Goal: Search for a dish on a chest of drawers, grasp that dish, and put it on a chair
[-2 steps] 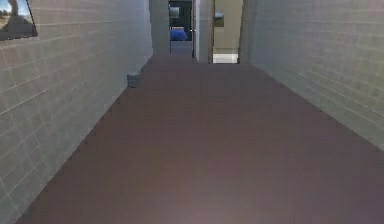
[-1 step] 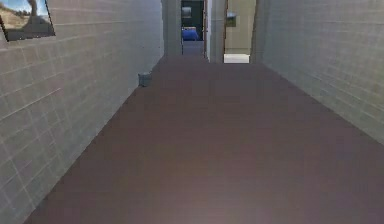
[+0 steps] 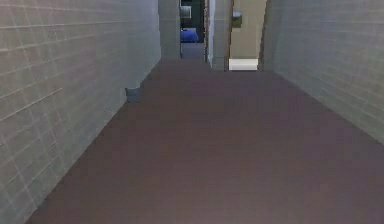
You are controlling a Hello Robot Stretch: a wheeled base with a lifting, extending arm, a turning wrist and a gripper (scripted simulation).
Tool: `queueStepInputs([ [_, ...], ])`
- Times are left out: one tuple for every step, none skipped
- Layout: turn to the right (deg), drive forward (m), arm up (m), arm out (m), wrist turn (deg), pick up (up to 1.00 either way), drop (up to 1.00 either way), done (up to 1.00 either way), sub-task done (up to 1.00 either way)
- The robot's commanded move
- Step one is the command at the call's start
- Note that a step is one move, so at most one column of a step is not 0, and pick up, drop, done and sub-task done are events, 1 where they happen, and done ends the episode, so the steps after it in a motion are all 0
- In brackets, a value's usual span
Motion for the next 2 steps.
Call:
queueStepInputs([
  [0.0, 1.0, 0.0, 0.0, 0.0, 0.0, 0.0, 0.0, 0.0],
  [0.0, 1.0, 0.0, 0.0, 0.0, 0.0, 0.0, 0.0, 0.0],
])
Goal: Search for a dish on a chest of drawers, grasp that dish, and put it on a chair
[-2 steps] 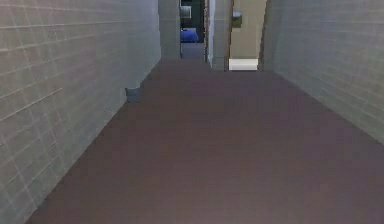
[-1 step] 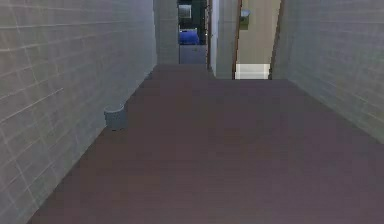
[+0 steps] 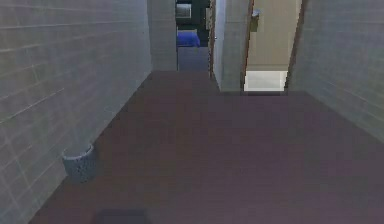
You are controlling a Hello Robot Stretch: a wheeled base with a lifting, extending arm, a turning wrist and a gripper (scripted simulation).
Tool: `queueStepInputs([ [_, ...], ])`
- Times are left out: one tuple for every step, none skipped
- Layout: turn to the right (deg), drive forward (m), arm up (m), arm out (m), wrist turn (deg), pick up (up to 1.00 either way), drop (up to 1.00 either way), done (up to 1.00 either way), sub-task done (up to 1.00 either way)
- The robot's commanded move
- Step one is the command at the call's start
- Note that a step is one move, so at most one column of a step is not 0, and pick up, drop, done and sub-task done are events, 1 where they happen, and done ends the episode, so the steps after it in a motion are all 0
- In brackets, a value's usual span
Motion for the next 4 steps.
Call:
queueStepInputs([
  [0.0, 1.0, 0.0, 0.0, 0.0, 0.0, 0.0, 0.0, 0.0],
  [0.0, 1.0, 0.0, 0.0, 0.0, 0.0, 0.0, 0.0, 0.0],
  [0.0, 1.0, 0.0, 0.0, 0.0, 0.0, 0.0, 0.0, 0.0],
  [0.0, 1.0, 0.0, 0.0, 0.0, 0.0, 0.0, 0.0, 0.0],
])
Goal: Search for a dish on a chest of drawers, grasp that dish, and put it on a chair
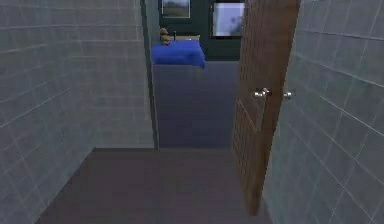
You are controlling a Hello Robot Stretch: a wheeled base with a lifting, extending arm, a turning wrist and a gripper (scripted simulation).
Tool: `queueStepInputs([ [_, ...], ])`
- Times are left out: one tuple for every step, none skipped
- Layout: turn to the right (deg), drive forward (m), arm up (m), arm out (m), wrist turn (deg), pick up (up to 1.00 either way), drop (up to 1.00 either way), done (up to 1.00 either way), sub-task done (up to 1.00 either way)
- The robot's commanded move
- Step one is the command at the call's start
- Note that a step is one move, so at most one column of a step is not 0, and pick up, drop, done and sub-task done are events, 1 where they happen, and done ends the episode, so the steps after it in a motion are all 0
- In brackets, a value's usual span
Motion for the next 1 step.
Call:
queueStepInputs([
  [0.0, 1.0, 0.0, 0.0, 0.0, 0.0, 0.0, 0.0, 0.0],
])
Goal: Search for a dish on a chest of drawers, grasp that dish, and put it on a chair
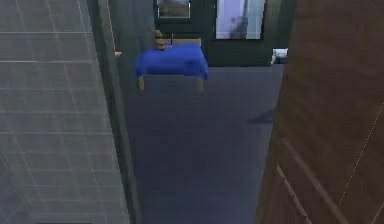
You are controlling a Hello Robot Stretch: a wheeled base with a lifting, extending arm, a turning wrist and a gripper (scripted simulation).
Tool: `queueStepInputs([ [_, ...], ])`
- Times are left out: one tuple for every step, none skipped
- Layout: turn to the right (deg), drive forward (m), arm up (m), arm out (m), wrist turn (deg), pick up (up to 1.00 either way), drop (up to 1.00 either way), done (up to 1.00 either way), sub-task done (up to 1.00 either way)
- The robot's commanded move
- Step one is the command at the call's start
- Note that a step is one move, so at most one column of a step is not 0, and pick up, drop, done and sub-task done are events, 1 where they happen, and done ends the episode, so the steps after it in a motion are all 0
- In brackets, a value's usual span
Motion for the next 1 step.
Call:
queueStepInputs([
  [0.0, 1.0, 0.0, 0.0, 0.0, 0.0, 0.0, 0.0, 0.0],
])
